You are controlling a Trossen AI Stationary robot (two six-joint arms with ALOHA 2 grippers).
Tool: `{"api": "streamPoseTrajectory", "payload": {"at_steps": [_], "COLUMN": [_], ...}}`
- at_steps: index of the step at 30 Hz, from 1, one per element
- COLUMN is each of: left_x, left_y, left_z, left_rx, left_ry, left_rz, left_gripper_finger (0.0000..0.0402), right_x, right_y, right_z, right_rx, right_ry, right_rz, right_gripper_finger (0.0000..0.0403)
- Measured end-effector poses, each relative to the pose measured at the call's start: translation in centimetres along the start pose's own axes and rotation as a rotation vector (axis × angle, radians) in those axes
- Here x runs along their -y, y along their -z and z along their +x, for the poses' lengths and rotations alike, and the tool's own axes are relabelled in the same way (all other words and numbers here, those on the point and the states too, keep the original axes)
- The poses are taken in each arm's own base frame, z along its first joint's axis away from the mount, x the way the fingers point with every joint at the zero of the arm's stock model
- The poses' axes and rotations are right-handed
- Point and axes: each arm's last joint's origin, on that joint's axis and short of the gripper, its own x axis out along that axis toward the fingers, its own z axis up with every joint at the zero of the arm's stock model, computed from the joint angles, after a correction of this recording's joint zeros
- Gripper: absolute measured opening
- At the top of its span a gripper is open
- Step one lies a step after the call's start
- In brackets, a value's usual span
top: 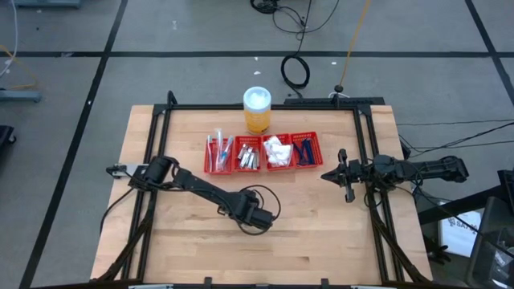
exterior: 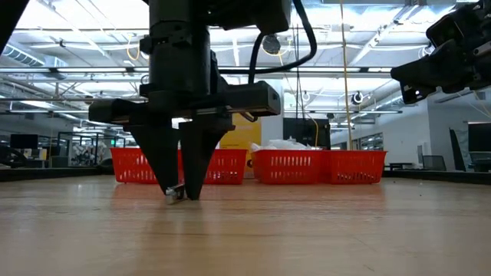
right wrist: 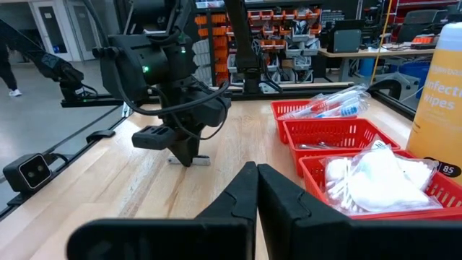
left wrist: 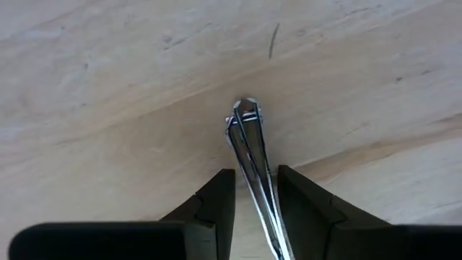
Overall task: Pick & Place Travel size toiletries
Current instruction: Put the silver nail clippers into the middle left red basket
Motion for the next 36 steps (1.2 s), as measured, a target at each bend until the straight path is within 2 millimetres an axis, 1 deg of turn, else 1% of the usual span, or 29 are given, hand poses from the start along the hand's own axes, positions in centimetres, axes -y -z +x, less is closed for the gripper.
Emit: {"api": "streamPoseTrajectory", "payload": {"at_steps": [2, 7, 13, 17, 20, 23, 24, 26, 30, 32, 33, 36], "left_x": [-0.1, -0.1, 0.0, 0.3, 0.5, 0.5, 0.5, 0.5, 0.1, -0.1, -0.2, -0.8], "left_y": [0.0, 0.1, 0.3, 0.2, 0.1, -0.1, -0.1, -0.2, -0.4, -0.3, -0.3, -0.6], "left_z": [0.3, 0.4, 0.5, 0.6, 0.6, 0.4, 0.3, 0.2, -0.8, -1.8, -2.7, -6.3], "left_rx": [0.0, 0.006, 0.059, 0.084, 0.084, 0.078, 0.078, 0.081, 0.123, 0.189, 0.227, 0.349], "left_ry": [0.001, -0.001, 0.001, 0.029, 0.043, 0.051, 0.054, 0.055, 0.059, 0.064, 0.081, 0.152], "left_rz": [0.034, 0.198, 0.186, 0.222, 0.251, 0.274, 0.285, 0.3, 0.366, 0.388, 0.398, 0.418], "left_gripper_finger": [0.0106, 0.0106, 0.0106, 0.0103, 0.0076, 0.0025, 0.0015, 0.0014, 0.0008, 0.0007, 0.0008, 0.0006], "right_x": [0.0, 0.0, 0.0, 0.0, 0.0, 0.0, 0.0, 0.0, 0.0, 0.0, 0.0, 0.0], "right_y": [0.0, 0.0, 0.0, 0.0, 0.0, 0.1, 0.1, 0.1, 0.1, 0.0, 0.0, -0.2], "right_z": [0.0, 0.0, 0.0, 0.0, 0.0, 0.0, 0.0, 0.0, 0.0, 0.0, 0.0, 0.1], "right_rx": [0.0, -0.001, -0.002, -0.002, -0.004, -0.006, -0.006, -0.006, -0.006, 0.011, 0.018, 0.046], "right_ry": [0.0, 0.0, 0.0, 0.0, 0.0, 0.0, 0.0, 0.0, 0.0, -0.001, -0.002, -0.002], "right_rz": [0.0, 0.0, 0.0, 0.0, 0.0, 0.0, 0.0, 0.0, 0.0, 0.0, 0.0, -0.002], "right_gripper_finger": [0.0, 0.0, 0.0, 0.0, 0.0, 0.0, 0.0, 0.0, 0.0, 0.0, 0.0, 0.0]}}
